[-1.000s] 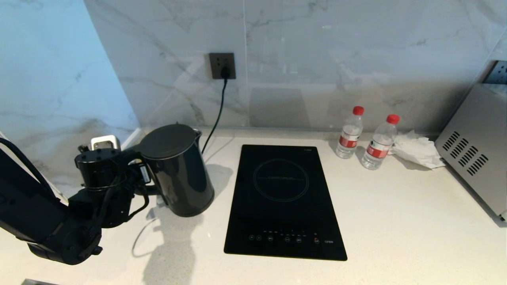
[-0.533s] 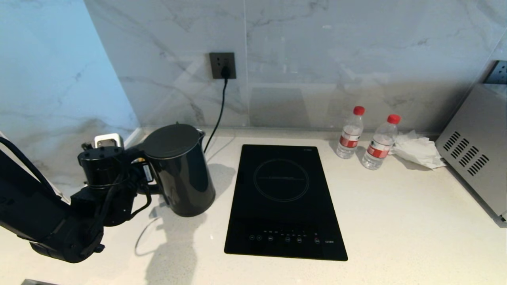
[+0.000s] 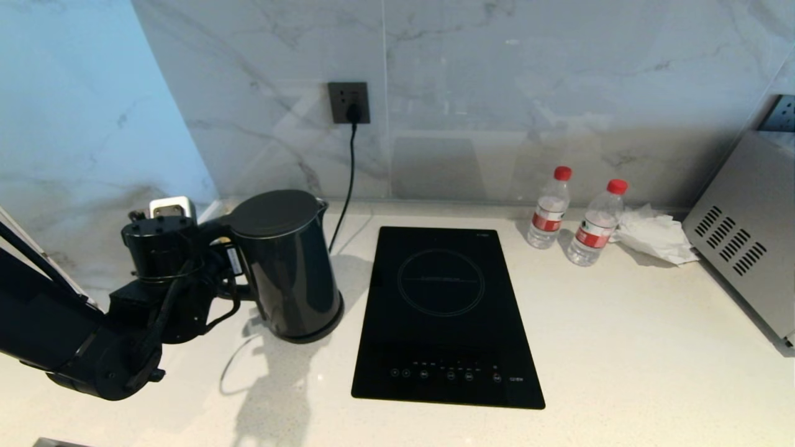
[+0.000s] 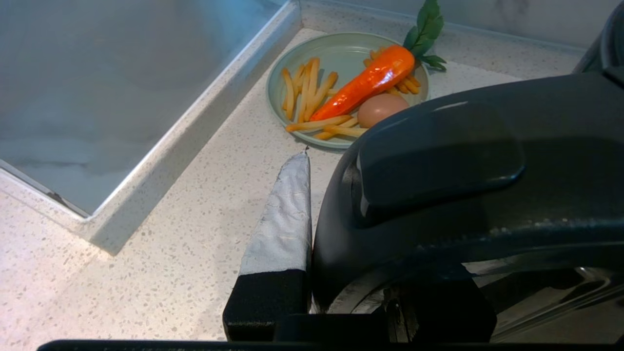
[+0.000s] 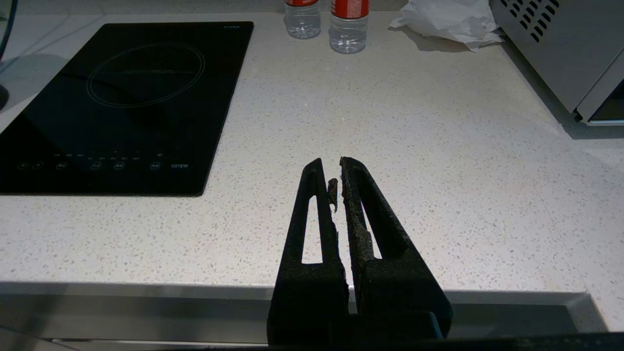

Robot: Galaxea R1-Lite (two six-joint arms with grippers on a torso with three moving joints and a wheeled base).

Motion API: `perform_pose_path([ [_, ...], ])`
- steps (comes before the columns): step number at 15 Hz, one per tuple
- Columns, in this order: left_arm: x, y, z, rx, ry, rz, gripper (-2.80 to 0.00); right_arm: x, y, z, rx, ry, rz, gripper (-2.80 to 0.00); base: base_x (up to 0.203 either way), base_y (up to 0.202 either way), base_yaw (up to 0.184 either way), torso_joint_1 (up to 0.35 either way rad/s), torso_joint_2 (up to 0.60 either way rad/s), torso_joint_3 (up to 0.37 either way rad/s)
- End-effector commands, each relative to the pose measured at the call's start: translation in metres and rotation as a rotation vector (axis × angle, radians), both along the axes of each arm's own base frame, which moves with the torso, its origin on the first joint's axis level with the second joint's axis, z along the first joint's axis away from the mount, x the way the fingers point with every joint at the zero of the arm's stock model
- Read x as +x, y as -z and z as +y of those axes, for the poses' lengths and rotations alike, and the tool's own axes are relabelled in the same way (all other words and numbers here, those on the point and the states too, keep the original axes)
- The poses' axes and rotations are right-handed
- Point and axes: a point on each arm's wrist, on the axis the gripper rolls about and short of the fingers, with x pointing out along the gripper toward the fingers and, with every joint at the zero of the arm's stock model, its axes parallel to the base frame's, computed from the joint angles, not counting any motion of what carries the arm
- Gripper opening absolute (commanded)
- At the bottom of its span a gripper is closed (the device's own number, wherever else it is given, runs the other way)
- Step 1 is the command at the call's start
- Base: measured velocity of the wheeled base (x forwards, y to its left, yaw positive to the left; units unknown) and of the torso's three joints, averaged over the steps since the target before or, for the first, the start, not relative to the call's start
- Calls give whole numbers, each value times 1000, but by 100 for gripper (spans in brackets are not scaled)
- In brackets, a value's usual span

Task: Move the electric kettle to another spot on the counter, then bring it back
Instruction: Pick up the kettle

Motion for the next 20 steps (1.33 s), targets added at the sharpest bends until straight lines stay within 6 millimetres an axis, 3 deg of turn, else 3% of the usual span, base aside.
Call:
perform_pose_path([
  [1, 0, -4, 0, -5, -3, -19, -280, 0, 0, 0, 0, 1, 0, -280, 0, 0, 0, 0, 0, 0],
  [12, 8, -22, -3, -22, -1, -33, -280, 0, 0, 0, 0, 0, -1, -280, 0, 0, 0, 0, 0, 0],
  [20, 9, -26, 5, -43, -28, -34, -280, 0, 0, 0, 0, 0, 0, -280, 0, 0, 0, 0, 0, 0],
])
